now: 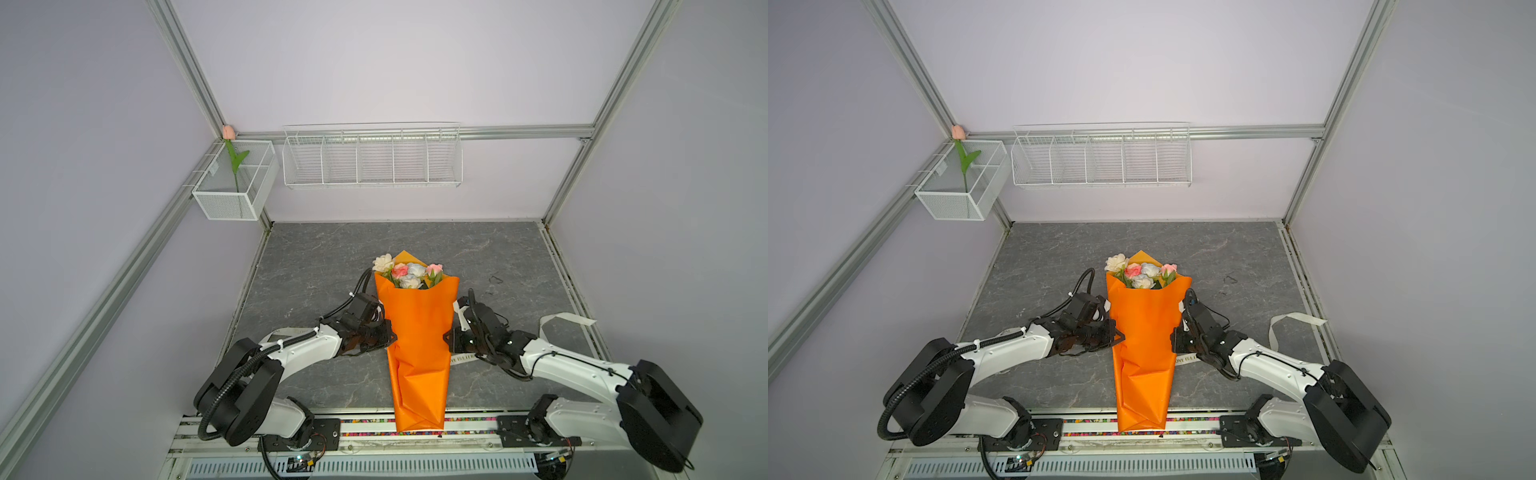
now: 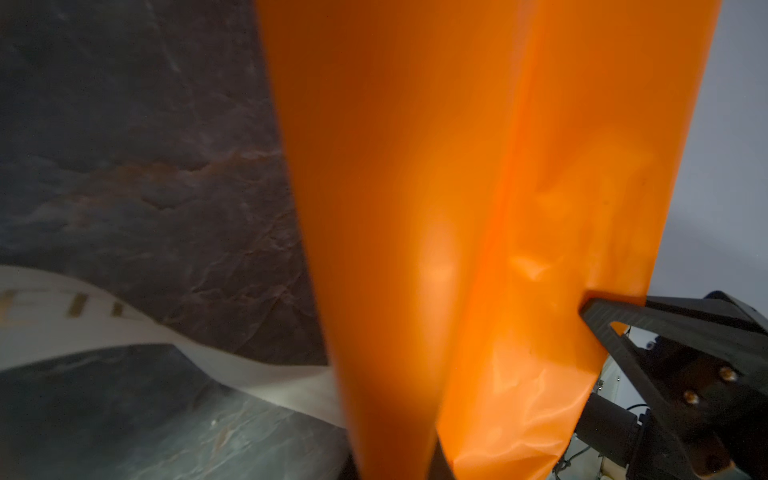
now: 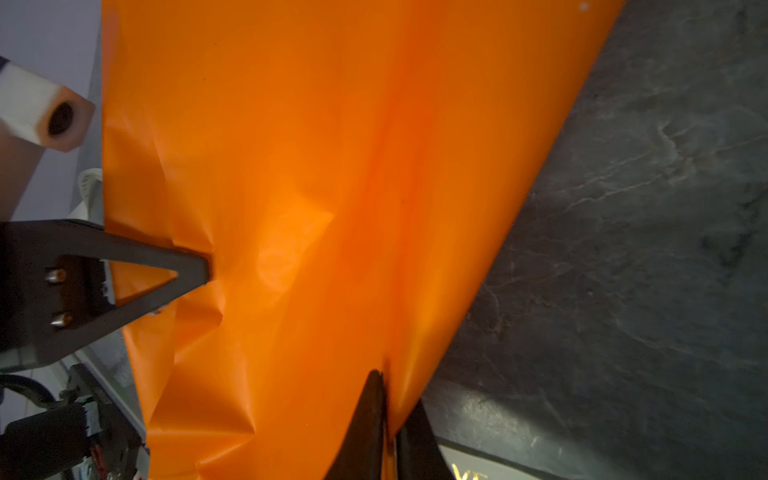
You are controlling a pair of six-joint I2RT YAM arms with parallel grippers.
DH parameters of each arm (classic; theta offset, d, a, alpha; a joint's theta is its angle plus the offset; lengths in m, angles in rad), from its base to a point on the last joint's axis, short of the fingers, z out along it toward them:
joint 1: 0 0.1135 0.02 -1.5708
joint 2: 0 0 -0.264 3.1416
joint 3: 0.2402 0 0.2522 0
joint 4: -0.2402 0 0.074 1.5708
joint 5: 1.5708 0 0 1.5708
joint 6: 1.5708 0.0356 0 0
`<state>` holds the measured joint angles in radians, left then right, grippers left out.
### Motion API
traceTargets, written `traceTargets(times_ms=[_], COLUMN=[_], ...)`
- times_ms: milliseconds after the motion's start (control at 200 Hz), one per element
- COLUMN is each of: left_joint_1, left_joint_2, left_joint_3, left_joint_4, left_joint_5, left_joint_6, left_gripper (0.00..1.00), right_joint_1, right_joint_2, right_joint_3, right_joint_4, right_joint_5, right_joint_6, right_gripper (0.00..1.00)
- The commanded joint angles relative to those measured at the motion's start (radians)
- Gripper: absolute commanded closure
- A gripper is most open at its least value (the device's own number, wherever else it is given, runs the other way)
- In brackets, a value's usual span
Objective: Tie the bouquet of fake flowers
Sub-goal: 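Drag the orange cone toward the robot with both grippers, straightening it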
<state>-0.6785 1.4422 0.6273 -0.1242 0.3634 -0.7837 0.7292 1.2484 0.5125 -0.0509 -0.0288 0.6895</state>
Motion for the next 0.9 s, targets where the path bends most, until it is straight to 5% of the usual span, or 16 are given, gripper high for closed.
traceTargets(times_ms=[0, 185, 520, 895], left_joint_1=[0.0, 0.003, 0.06, 0.071], left_joint_2=[0.093, 0.16, 0.28, 0.182], left_joint_3=[-0.004, 0.013, 0.181, 0.218], left_joint_4=[0.07, 0.135, 0.123, 0.008], left_joint_5=[-0.008, -0.022, -0.002, 0.003], left_joint_6=[0.02, -0.019, 0.015, 0.059], left_gripper=[1.0, 1.0, 1.0, 1.0], right_joint_1=[0.004, -0.044, -0.176, -0.16], right_joint_2=[0.057, 0.132, 0.308, 0.133], right_joint_3=[0.004, 0.078, 0.254, 0.231], right_joint_4=[-0.007, -0.023, 0.01, -0.034], right_joint_5=[0.074, 0.113, -0.02, -0.063], right_joint_6=[0.018, -0.054, -0.163, -0.14], right_gripper=[0.89, 0.9, 0.92, 0.92])
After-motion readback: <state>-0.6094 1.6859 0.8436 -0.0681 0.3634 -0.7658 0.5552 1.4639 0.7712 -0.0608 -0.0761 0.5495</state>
